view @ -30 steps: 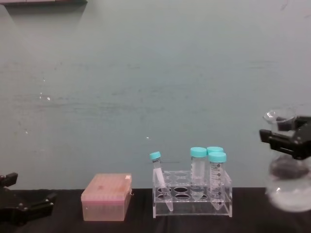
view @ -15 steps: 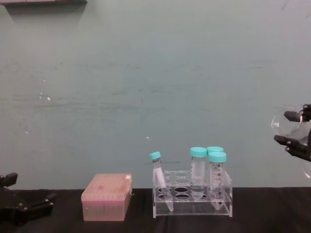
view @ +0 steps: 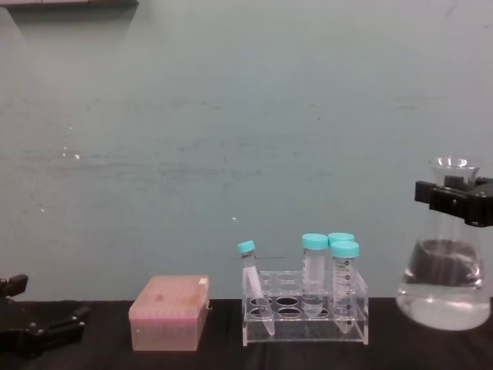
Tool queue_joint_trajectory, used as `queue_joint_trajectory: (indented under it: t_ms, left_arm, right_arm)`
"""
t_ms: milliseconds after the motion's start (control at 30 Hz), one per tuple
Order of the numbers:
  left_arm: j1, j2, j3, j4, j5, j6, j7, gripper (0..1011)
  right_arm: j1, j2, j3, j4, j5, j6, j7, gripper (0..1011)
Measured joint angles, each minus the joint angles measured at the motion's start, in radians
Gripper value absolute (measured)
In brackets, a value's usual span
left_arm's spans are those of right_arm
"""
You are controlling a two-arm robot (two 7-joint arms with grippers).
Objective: Pick up the beaker with the right gripper, shake it three times, and then put it down.
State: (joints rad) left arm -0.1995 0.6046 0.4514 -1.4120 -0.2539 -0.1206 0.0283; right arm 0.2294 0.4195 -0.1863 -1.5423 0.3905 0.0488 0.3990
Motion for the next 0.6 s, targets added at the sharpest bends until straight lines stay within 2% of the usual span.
queue_joint_trajectory:
  t_ms: [67,167,600]
  left_arm:
    - [0.000,0.000,0.000,0.000,0.000,0.000,0.000,1000]
    - [0.000,0.000,0.000,0.000,0.000,0.000,0.000,1000]
    - [0.000,0.000,0.000,0.000,0.000,0.000,0.000,1000]
  right_arm:
    - [-0.005,-0.008,0.003,-0.004,0.035,0.022,0.002,458]
    - [-0.010,-0.008,-0.001,-0.010,0.055,0.040,0.000,458]
    - [-0.016,0.010,-0.030,-0.019,0.070,0.058,-0.022,458]
